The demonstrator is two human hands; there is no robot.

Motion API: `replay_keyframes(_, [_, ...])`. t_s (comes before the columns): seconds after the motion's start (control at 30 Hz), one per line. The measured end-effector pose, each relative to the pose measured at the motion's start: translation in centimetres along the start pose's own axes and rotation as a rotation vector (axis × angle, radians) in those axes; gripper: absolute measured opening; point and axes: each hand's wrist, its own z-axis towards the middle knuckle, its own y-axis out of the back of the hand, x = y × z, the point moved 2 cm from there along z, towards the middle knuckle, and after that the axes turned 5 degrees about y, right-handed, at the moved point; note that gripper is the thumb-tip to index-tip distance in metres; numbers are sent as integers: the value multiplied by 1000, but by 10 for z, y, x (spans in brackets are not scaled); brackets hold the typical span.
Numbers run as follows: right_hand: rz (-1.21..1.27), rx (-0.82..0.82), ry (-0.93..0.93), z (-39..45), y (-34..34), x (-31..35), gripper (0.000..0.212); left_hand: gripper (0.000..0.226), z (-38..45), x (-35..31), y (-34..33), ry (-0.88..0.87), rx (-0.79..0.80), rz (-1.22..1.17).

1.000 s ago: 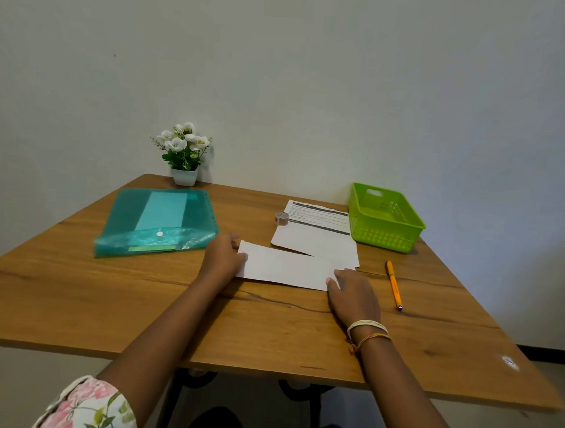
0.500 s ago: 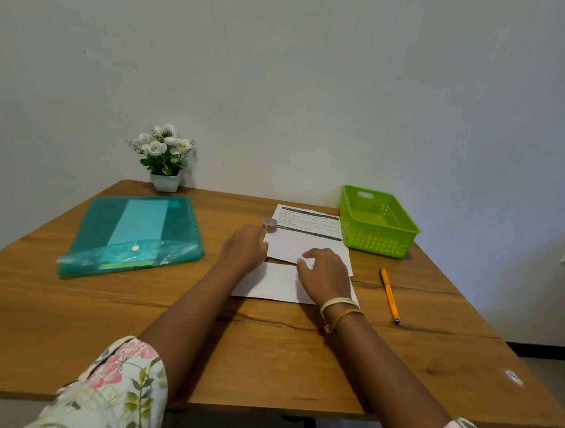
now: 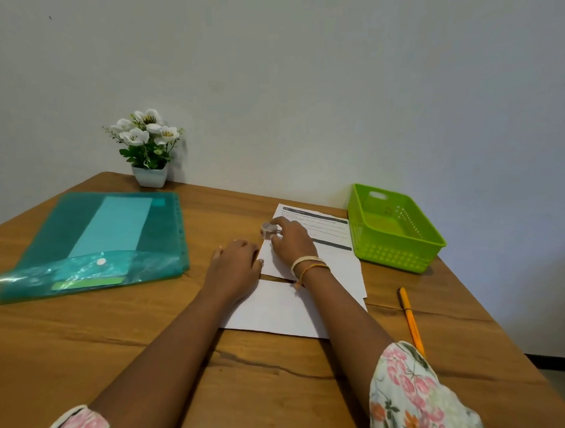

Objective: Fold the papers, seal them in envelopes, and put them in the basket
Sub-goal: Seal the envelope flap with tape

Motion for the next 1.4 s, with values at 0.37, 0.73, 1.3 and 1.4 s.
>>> replay_keyframes(0.37, [11,74,145,-20,10,-2,11,55,-4,-15,17,-97,-59,-202])
replay_keyframes(0.73, [424,-285,63,-101,45,-31,22,22,-24,-43,20,-209,90,-431])
replay_keyframes(1.3, [266,-288,186,-99,55,-32,13,11,-25,-42,11,-87,165,-663])
replay_keyframes(1.4, [237,-298,189,-100,52,-30,11,10,-26,-41,11,-78,161,-674])
